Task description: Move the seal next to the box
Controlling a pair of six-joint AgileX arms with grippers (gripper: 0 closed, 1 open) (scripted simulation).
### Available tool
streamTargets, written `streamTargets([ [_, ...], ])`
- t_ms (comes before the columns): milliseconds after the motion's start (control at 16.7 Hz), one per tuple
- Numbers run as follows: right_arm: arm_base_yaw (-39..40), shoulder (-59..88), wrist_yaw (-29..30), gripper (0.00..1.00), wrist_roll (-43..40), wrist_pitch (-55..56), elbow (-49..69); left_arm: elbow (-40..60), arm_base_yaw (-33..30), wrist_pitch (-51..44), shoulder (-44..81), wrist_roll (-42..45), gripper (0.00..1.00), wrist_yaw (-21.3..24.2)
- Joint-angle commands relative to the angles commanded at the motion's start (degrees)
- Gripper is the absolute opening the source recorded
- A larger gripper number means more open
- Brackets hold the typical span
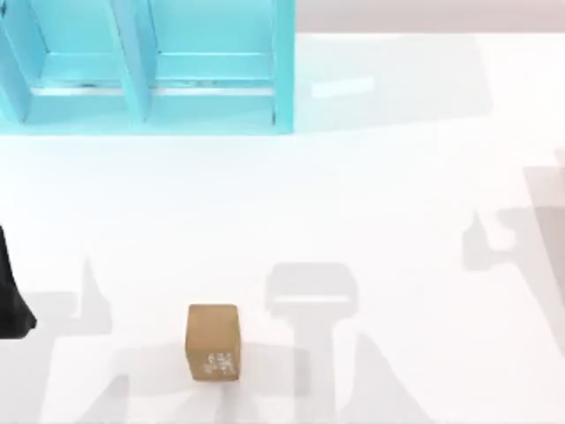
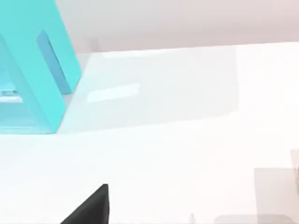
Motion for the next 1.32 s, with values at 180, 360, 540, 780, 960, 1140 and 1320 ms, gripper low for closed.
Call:
streamTargets([
  [180,6.33,21.54,0.43,1.00,5.83,-10.62,18.72,0.00,0.00,0.00,0.00,0.00,1.00,0.00],
  [360,13.38,42.95,0.69,1.00,12.60,-22.24,36.92,0.00,0.00,0.00,0.00,0.00,1.00,0.00],
  [540,20.59,61.31,0.71,1.00,19.89,-33.80,52.95,0.00,0.00,0.00,0.00,0.00,1.00,0.00],
  [780,29.87,78.78,0.29,1.00,29.99,-47.72,70.54,0.00,0.00,0.00,0.00,0.00,1.00,0.00],
  [960,36.12,88.05,-0.20,1.00,37.20,-56.23,81.72,0.00,0.00,0.00,0.00,0.00,1.00,0.00],
  [1140,41.19,94.57,-0.62,1.00,43.22,-62.50,90.58,0.00,0.00,0.00,0.00,0.00,1.00,0.00],
  [1320,44.63,97.76,-0.85,1.00,47.35,-66.37,95.99,0.00,0.00,0.00,0.00,0.00,1.00,0.00],
])
